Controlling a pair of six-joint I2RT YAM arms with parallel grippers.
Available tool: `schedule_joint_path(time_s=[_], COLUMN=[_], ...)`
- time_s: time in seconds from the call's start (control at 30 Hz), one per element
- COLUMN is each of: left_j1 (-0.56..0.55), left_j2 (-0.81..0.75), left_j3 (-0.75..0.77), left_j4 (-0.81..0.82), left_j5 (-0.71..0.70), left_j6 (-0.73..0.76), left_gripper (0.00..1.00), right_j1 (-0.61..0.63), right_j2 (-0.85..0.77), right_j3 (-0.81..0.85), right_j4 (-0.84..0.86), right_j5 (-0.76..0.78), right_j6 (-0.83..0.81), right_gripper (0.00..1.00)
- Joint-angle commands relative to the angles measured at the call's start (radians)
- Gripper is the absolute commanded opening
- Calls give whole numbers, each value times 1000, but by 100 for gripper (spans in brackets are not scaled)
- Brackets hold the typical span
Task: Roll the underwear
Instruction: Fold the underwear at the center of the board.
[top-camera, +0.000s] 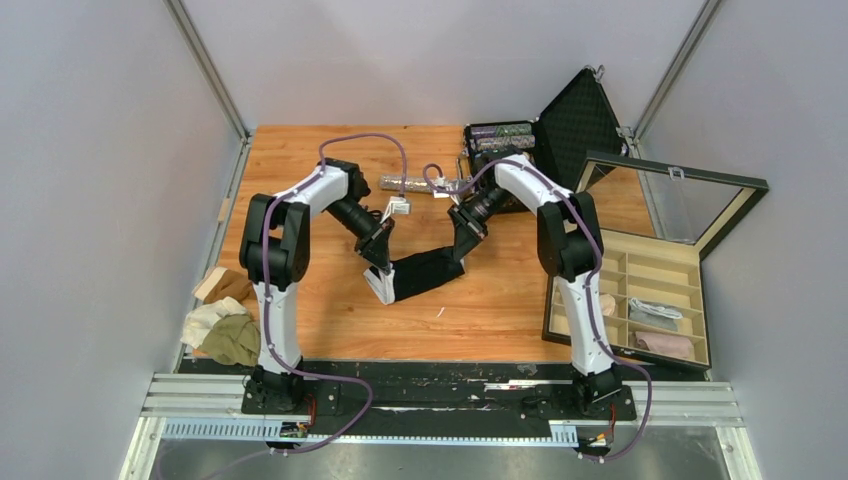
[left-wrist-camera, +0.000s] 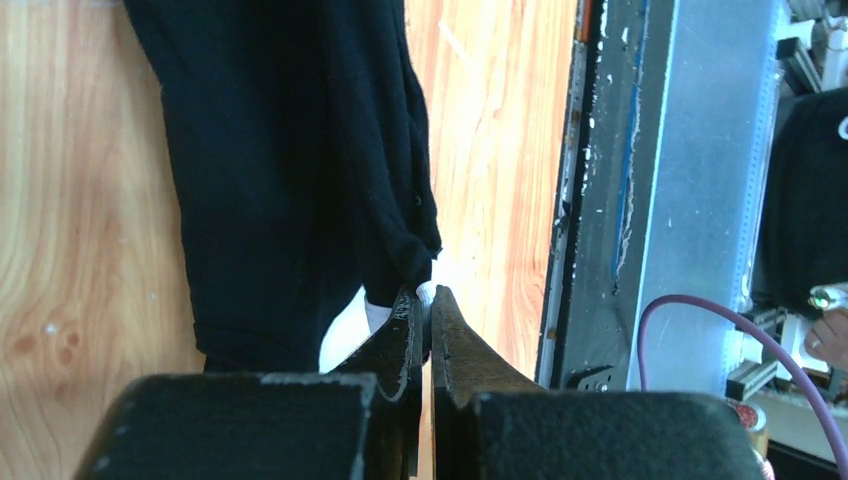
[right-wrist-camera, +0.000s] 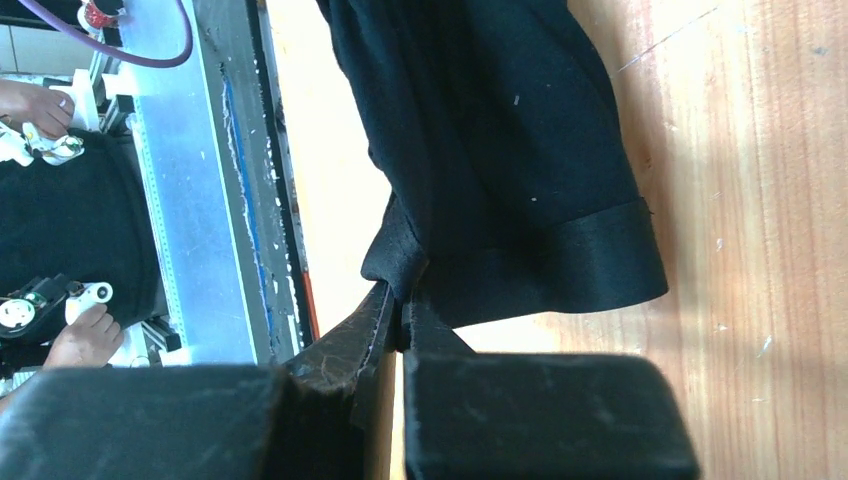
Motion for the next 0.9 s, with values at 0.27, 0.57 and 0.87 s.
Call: schedule_joint_path(time_s=[0.27,0.57,0.87], left_j1=[49,88,94], left_j2=[-132,-164,-155], left_j3=[-132,-194,-235], left_j4=[232,399,458], left_j5=[-158,-227,-265], left_j6=[-233,-384,-457], left_gripper=[0,0,2], right_j1=[-5,13,13], right_j2=[152,247,276], right_j3=[228,292,358], right_j4=[-16,82,224], right_j5=[-46,-53,27], right_j6=[37,162,330], right_gripper=[1,3,17])
